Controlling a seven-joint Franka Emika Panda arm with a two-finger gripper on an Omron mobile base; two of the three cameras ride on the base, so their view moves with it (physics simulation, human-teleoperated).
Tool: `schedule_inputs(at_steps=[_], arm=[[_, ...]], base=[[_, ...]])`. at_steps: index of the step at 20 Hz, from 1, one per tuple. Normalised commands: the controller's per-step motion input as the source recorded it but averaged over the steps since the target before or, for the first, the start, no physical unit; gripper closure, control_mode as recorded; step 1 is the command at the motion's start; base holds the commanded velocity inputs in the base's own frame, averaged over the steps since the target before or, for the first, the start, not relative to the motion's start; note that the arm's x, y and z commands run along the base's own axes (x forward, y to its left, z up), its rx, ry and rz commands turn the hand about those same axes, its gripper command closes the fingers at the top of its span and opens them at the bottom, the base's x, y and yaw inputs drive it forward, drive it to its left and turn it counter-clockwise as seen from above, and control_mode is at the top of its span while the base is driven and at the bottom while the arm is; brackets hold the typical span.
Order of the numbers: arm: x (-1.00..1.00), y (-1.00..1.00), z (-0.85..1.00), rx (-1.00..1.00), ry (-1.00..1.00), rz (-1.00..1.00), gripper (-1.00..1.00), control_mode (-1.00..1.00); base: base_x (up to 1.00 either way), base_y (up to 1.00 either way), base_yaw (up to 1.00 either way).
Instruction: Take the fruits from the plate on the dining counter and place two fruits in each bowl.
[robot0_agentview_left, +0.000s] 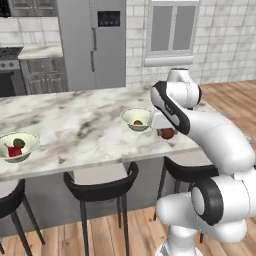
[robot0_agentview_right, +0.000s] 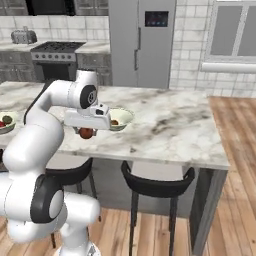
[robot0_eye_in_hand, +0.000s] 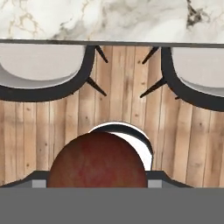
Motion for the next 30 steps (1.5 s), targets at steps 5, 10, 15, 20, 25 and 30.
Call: schedule_inputs(at_steps=[5,10,15,20,25,30], arm=[[0.0,0.0,0.0,0.0,0.0,0.0,1.0,1.0],[0.0,0.0,0.0,0.0,0.0,0.0,1.0,1.0],[0.0,0.0,0.0,0.0,0.0,0.0,1.0,1.0],[0.0,0.0,0.0,0.0,0.0,0.0,1.0,1.0],[0.6,0.02,0.0,0.0,0.0,0.0,1.0,-1.0],[1.0,0.24,-0.16,0.0,0.01,0.0,1.0,-1.0]], base=[[0.17,-0.82,-0.09],[0.42,0.37,0.08],[0.57,0.58,0.12],[0.72,0.23,0.0],[0.35,0.0,0.0],[0.0,0.0,0.0]])
